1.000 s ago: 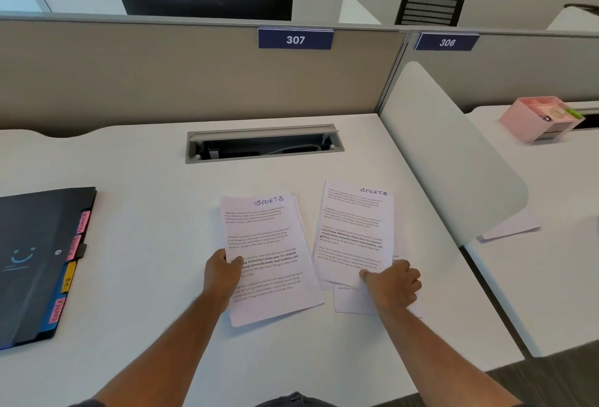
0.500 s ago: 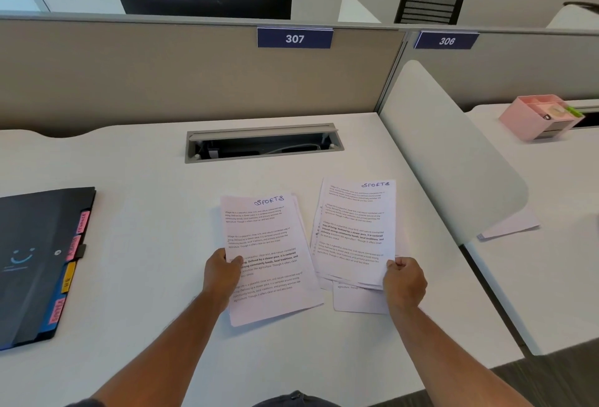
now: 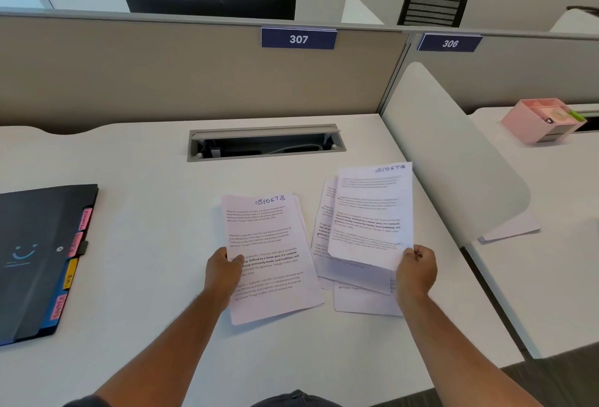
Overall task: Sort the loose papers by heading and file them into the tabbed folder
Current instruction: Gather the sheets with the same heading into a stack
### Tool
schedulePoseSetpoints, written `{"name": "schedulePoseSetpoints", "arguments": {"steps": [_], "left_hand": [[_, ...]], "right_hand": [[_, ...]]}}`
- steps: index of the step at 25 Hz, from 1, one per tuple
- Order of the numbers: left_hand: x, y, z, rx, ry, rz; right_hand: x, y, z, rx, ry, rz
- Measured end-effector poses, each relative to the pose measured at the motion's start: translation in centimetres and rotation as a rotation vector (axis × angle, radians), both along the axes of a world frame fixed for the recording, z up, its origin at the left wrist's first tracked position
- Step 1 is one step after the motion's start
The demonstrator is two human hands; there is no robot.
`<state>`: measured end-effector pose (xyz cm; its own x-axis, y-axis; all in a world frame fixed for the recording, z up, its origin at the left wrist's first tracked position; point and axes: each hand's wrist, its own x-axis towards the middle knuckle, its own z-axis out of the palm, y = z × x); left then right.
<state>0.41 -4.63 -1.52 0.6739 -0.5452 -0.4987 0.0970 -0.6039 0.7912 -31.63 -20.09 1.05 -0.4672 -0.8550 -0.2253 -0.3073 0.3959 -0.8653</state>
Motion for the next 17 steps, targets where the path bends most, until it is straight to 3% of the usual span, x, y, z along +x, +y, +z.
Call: {"name": "schedulePoseSetpoints", "arguments": {"steps": [4, 11, 17], "left_hand": [[-0.1, 0.1, 0.3, -0.004, 0.015, 0.006], [-0.1, 0.1, 0.6, -0.038, 0.104, 0.052], [-0.2, 0.1, 0.3, -0.045, 0.122, 0.045]], "right_hand": [[2.1, 0.9, 0.2, 0.077, -0.144, 0.171], [6.9, 5.1, -1.4, 0.184, -0.134, 0.446], [9.3, 7.8, -1.9, 0.270, -0.119, 0.532]]}}
